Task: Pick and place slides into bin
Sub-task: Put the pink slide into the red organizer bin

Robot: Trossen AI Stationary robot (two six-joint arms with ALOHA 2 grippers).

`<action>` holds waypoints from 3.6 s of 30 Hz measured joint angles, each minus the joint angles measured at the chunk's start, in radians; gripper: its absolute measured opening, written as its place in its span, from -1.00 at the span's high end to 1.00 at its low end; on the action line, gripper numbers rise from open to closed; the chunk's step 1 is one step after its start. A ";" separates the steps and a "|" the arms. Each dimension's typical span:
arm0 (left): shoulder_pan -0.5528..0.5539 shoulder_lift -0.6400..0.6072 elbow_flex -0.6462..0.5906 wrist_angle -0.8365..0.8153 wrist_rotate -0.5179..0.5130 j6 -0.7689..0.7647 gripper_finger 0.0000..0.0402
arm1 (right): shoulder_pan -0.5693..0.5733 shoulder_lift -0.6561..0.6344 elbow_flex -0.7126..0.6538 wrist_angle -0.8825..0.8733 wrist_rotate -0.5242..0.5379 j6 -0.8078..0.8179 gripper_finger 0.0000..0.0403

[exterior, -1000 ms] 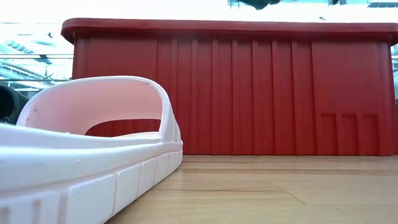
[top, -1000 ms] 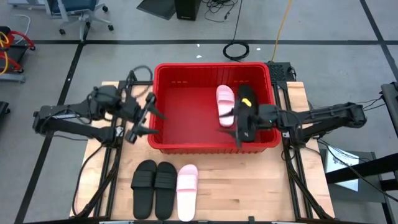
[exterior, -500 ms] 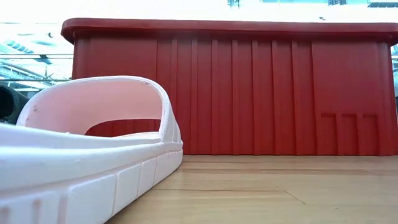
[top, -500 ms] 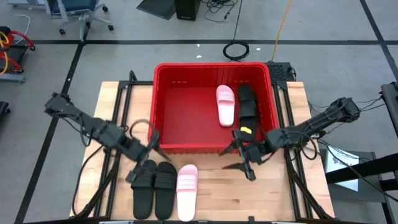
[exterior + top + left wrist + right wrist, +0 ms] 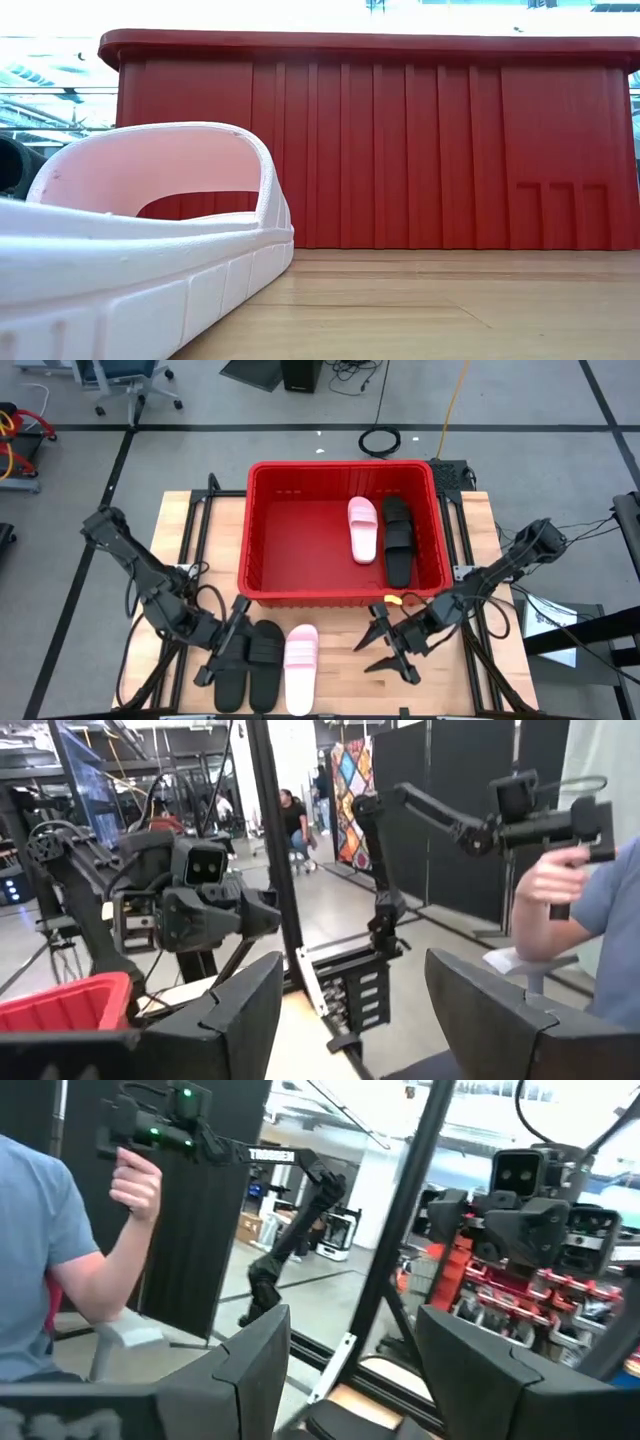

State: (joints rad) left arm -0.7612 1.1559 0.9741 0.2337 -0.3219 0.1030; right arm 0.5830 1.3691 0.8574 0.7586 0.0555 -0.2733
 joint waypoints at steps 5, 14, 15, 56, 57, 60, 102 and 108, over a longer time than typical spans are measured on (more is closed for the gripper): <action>-0.045 0.037 0.000 0.070 -0.025 -0.007 -0.24 | 0.048 0.043 0.003 0.064 0.102 0.014 -0.03; -0.106 0.085 0.000 0.144 -0.104 -0.034 -0.24 | 0.081 0.170 0.120 0.002 0.158 0.025 -0.03; -0.113 0.087 0.000 0.148 -0.110 -0.035 -0.24 | 0.081 0.187 0.145 -0.037 0.161 0.028 -0.03; -0.137 0.369 0.031 0.080 -0.293 -0.270 -0.24 | 0.278 0.313 0.418 -0.341 0.629 -0.011 -0.03; -0.132 0.386 0.051 0.077 -0.293 -0.264 -0.24 | 0.275 0.313 0.418 -0.341 0.629 -0.011 -0.03; -0.124 0.439 0.133 0.005 -0.289 -0.263 -0.24 | 0.274 0.313 0.418 -0.345 0.629 -0.010 -0.03; -0.050 0.994 0.763 -1.260 -0.302 -0.735 -0.24 | 0.276 0.313 0.418 -0.345 0.629 0.031 -0.03; -0.053 0.998 0.763 -1.335 -0.304 -0.788 -0.24 | 0.276 0.313 0.418 -0.345 0.627 0.037 -0.03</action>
State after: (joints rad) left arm -0.8146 2.1544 1.7374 -1.1010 -0.6255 -0.6847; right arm 0.8589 1.6825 1.2751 0.4140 0.6829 -0.2359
